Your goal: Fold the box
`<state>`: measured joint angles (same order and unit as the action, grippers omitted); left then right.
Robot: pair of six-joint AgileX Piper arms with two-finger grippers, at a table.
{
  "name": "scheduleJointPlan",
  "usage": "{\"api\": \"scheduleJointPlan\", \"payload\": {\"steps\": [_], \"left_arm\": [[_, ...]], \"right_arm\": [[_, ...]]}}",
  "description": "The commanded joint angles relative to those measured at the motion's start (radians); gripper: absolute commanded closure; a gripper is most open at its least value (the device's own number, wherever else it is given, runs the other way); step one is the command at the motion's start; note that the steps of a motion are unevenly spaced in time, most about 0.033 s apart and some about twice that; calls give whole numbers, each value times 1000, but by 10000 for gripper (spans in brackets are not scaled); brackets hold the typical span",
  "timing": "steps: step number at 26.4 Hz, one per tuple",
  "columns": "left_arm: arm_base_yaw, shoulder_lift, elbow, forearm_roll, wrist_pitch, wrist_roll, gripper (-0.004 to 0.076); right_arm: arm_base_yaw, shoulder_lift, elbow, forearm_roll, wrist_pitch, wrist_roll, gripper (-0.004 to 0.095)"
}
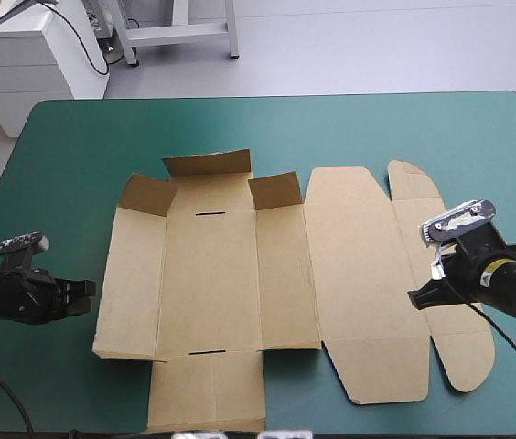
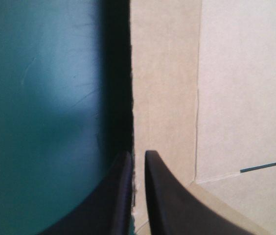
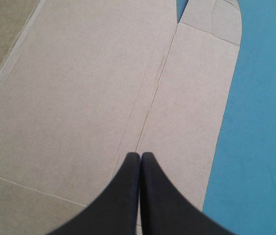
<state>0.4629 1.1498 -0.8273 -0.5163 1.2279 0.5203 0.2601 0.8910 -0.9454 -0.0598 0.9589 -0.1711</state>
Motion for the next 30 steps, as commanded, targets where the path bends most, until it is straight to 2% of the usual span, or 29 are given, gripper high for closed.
{"api": "scheduleJointPlan", "payload": {"steps": [1, 5, 9, 18, 26, 30], "left_arm": [[0, -17, -21, -93, 28, 40, 507], [0, -16, -18, -91, 15, 52, 311], [0, -7, -17, -112, 1, 52, 211], [0, 107, -17, -135, 40, 62, 206], [-4, 230, 53, -255, 69, 143, 206], [-4, 239, 122, -364, 67, 246, 206]], "right_arm": [[-7, -11, -24, -12, -45, -2, 923], [-7, -11, -24, -6, -45, -2, 923], [-7, -11, -24, -6, -45, -2, 923], [-7, -11, -24, -6, -46, -2, 923], [-7, -11, -24, -6, -53, -2, 923], [-7, -11, -24, -6, -53, -2, 923]]}}
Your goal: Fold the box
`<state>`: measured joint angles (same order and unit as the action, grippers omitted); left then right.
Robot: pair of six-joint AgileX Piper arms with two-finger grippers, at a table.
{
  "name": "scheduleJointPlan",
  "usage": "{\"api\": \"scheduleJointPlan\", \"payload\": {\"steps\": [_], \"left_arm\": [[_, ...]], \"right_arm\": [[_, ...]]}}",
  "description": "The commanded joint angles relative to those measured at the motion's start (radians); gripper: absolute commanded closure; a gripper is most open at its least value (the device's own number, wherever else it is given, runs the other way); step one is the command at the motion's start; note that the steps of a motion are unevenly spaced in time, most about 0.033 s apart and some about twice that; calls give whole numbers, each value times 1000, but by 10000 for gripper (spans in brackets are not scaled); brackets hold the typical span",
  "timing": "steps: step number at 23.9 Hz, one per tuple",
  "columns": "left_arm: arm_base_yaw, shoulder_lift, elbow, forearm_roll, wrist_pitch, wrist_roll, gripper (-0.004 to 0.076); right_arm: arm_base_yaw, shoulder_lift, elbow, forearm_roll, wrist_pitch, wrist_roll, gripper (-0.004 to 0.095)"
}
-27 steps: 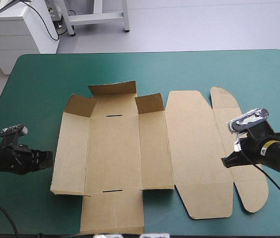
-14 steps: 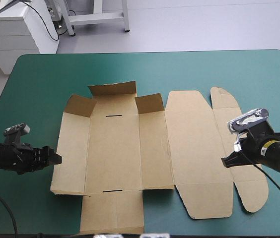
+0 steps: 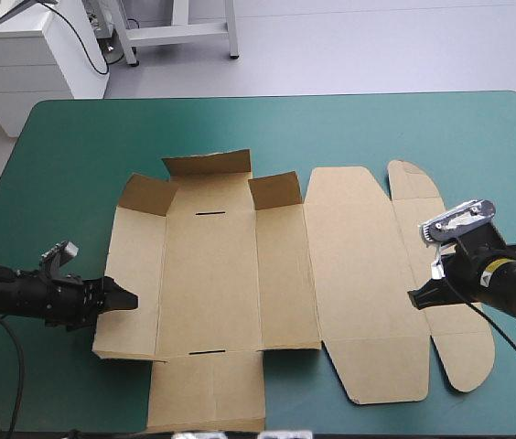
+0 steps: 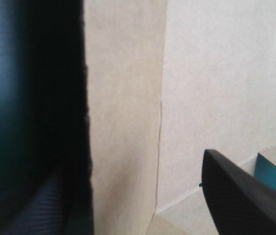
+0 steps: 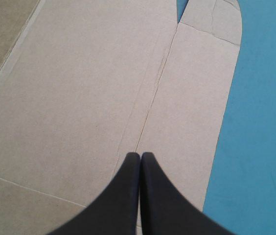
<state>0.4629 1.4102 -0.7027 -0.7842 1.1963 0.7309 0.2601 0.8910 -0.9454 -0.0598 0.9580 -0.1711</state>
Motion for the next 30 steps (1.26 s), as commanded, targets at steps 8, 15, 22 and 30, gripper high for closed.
{"api": "scheduleJointPlan", "payload": {"steps": [8, 15, 22, 30], "left_arm": [[-152, -22, -1, -134, 34, 12, 237], [-152, -22, -3, -132, -3, -20, 734], [-152, -22, -3, -120, -8, 14, 731], [-152, -22, -117, -109, 64, 65, 731]], "right_arm": [[-7, -11, -24, -4, -45, -2, 923], [-7, -11, -24, -4, -43, -2, 923], [-7, -11, -24, 0, -41, -2, 923], [-7, -11, -24, 0, -39, -2, 924]]}}
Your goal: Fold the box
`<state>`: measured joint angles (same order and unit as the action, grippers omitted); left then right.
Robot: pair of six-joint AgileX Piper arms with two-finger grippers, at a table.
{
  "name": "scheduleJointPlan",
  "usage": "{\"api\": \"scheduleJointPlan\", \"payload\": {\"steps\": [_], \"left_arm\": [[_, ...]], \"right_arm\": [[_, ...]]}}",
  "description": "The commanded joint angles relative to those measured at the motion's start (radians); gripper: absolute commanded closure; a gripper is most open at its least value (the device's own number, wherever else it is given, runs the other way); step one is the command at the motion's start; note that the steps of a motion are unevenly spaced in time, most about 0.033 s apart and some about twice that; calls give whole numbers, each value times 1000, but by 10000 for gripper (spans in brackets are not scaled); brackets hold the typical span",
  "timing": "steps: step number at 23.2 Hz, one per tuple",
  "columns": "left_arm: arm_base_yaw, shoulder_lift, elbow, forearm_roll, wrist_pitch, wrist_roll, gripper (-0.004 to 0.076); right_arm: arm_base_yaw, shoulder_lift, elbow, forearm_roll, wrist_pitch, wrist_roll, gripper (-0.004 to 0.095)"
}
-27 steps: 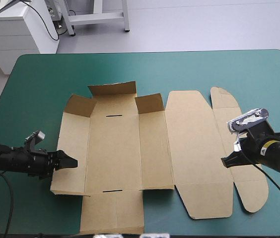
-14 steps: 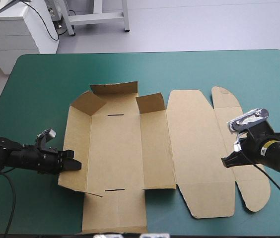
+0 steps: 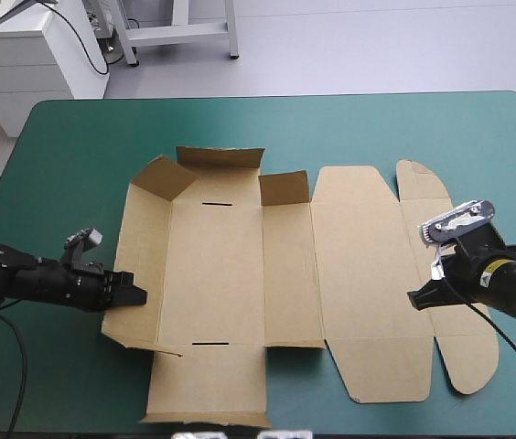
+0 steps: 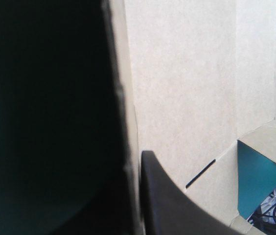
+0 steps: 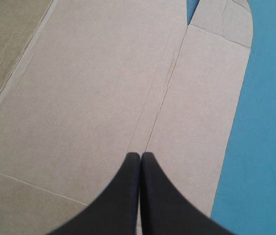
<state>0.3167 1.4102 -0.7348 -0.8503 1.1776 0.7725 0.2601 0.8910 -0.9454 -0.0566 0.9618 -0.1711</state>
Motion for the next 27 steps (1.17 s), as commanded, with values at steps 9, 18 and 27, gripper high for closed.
{"api": "scheduleJointPlan", "payload": {"steps": [9, 18, 27], "left_arm": [[-297, -22, -602, 289, 34, -70, 731], [-683, 30, -775, 700, -217, -116, 731], [-906, 47, -775, 1049, -431, -123, 731]], "right_arm": [[-7, -24, -30, -5, -47, 12, 924], [-7, -137, -67, -18, -45, 14, 924], [-7, -156, -67, -18, -45, 38, 924]]}}
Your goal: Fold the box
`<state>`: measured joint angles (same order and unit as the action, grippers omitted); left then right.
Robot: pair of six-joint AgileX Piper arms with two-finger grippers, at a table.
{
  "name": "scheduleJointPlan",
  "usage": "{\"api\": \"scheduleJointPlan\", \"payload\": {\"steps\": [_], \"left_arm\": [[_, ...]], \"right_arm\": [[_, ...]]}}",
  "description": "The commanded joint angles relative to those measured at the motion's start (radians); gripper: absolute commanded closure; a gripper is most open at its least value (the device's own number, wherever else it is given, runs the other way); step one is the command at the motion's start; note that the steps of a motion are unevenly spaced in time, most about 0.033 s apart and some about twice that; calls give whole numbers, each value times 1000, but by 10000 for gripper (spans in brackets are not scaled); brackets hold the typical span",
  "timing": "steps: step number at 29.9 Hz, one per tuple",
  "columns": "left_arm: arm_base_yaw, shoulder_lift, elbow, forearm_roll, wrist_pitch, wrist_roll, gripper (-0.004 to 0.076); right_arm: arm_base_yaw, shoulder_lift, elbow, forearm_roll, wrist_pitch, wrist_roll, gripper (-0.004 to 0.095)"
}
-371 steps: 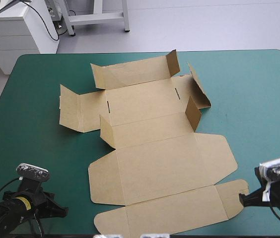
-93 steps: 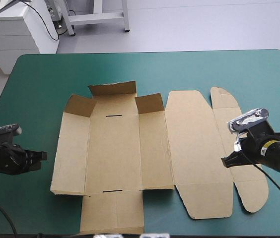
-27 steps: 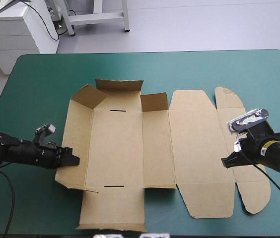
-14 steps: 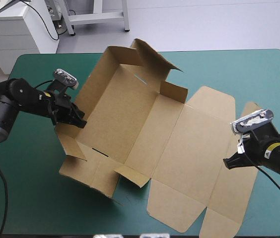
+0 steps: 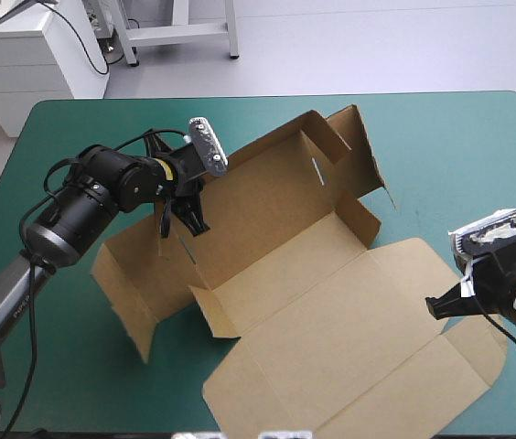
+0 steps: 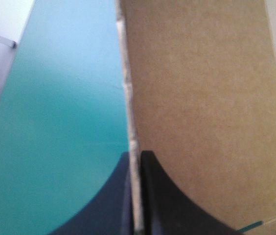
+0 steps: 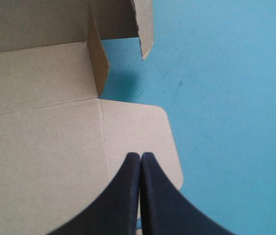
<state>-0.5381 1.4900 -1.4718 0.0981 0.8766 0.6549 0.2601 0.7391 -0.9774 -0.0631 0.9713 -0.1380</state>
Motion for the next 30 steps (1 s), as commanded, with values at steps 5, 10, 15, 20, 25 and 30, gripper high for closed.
{"api": "scheduleJointPlan", "payload": {"steps": [5, 10, 15, 20, 25, 30], "left_arm": [[-133, -10, -38, 268, -206, -8, 731], [-179, 0, -38, 348, -268, -39, 731], [-181, -2, 27, 399, -286, -26, 731], [-207, -37, 159, 507, -441, -41, 731], [-222, -100, 302, 671, -583, -142, 732], [-222, -149, 404, 877, -645, -293, 731]], "right_arm": [[-7, -4, -35, -12, -55, 12, 924], [-7, -4, -35, -12, -55, 19, 924], [-7, -4, -35, -12, -58, 25, 924], [-7, -4, -35, -12, -56, 26, 924], [-7, -4, -35, -12, -59, 26, 924], [-7, -4, -35, -12, -69, 42, 924]]}}
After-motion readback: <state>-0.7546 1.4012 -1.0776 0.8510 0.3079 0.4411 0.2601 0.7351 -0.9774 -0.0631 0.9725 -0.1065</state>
